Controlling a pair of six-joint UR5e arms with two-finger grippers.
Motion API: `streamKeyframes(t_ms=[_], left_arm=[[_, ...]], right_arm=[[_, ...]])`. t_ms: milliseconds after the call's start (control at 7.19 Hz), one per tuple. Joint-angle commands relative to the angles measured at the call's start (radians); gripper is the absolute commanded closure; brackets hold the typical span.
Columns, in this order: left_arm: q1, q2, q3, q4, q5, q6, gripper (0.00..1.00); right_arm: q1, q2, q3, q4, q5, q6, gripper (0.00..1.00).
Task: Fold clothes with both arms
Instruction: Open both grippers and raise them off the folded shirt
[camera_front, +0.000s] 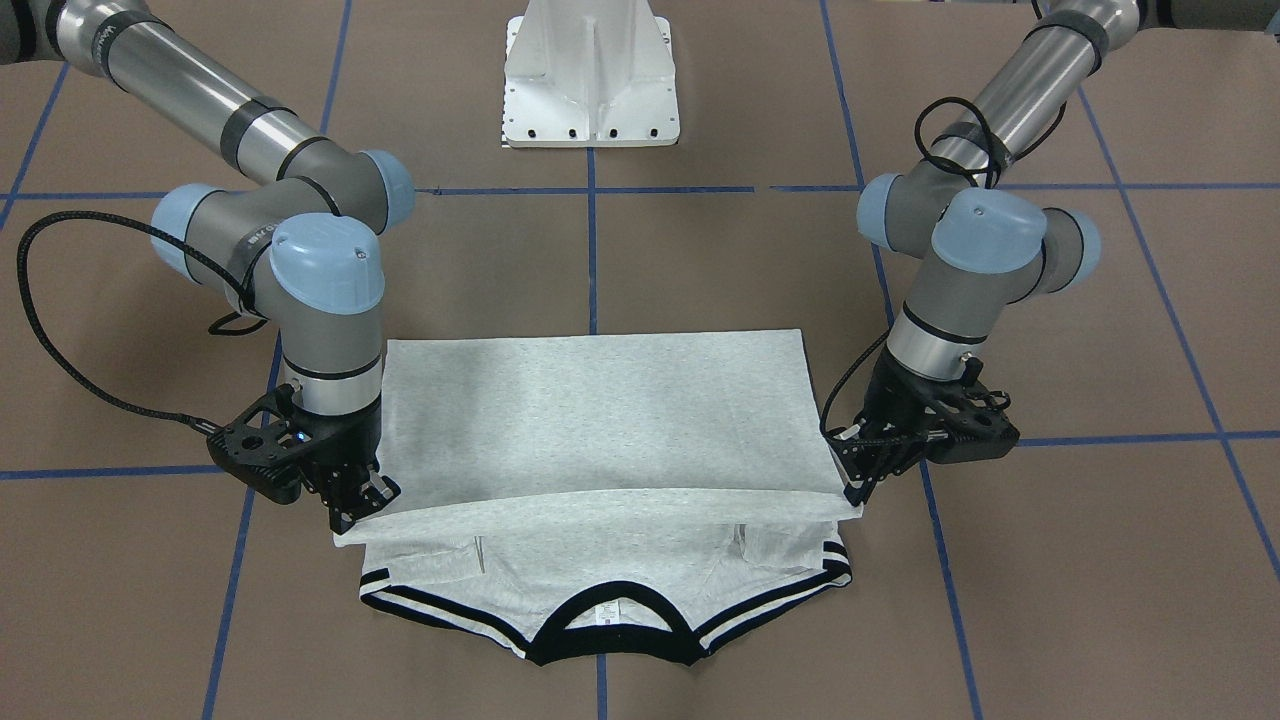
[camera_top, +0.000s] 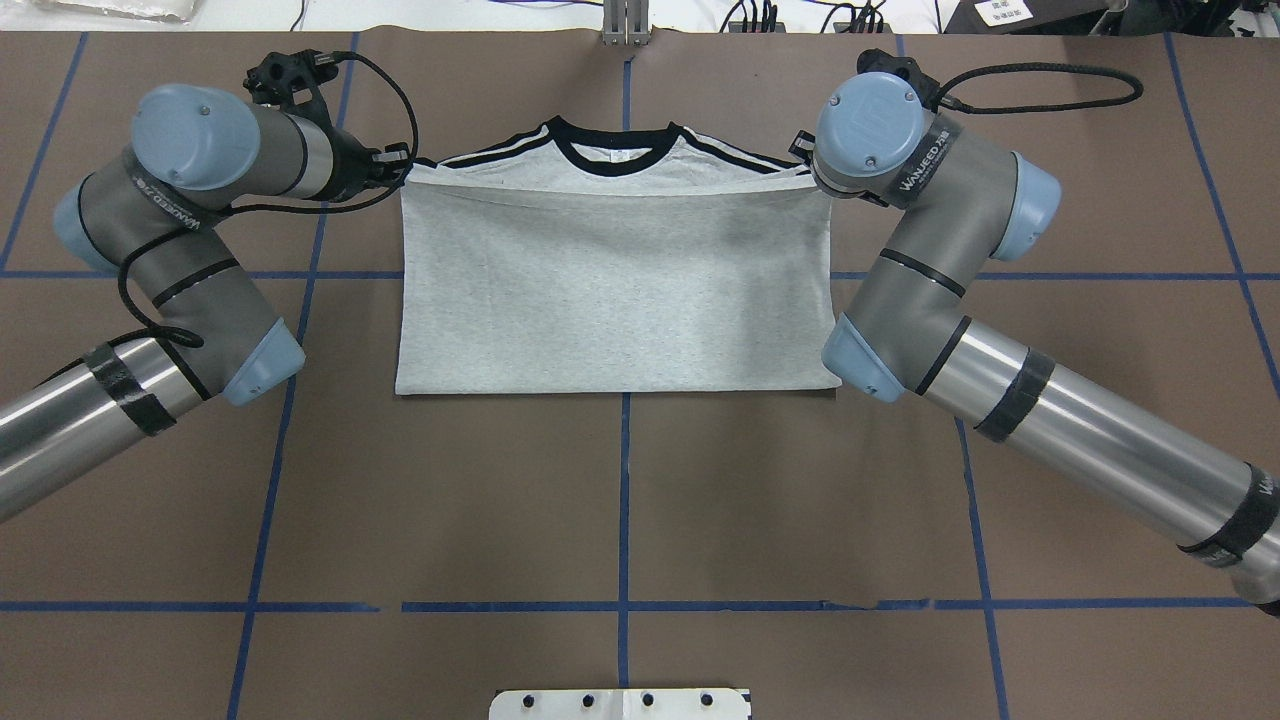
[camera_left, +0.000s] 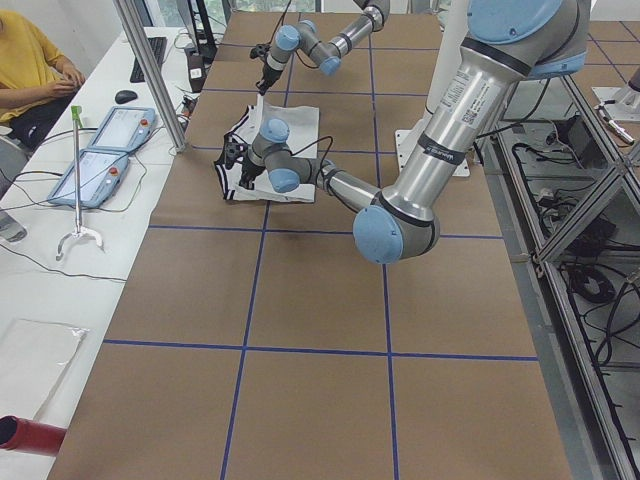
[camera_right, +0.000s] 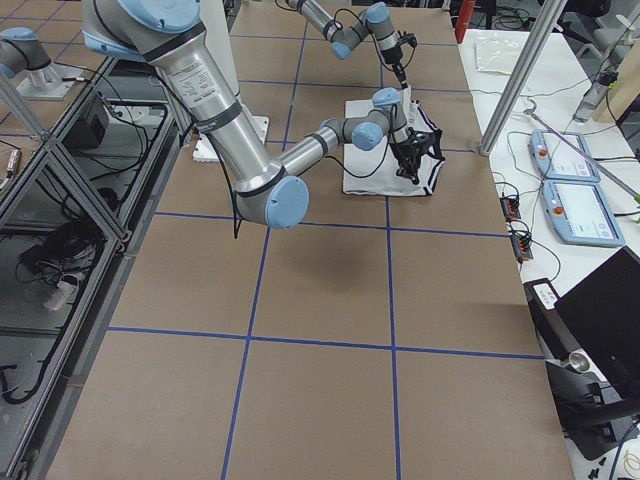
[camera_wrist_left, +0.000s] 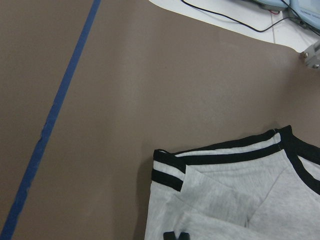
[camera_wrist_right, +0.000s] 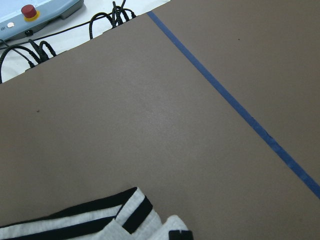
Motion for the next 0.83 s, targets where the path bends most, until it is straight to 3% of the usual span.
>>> streamKeyframes(t_ms=[0, 139, 417, 695], left_arm=[[-0.016, -0.016, 0.038, -0.031, 0.031, 0.002, 1.0], [-0.019, -0.025, 0.05, -0.033, 0.031, 0.002, 1.0], [-0.019, -0.072, 0.111, -0.033, 0.031, 0.002, 0.77], [-0.048, -0.071, 0.121, -0.051, 0.037, 0.005, 0.68]], right_arm=[[0.016, 0.04, -0.075, 0.025, 0.002, -0.002, 1.0], [0.024, 0.048, -0.089, 0.027, 0.004, -0.002, 1.0], [0.021, 0.055, -0.103, 0.027, 0.005, 0.001, 1.0], [0.022, 0.072, -0.103, 0.027, 0.007, 0.003, 1.0]])
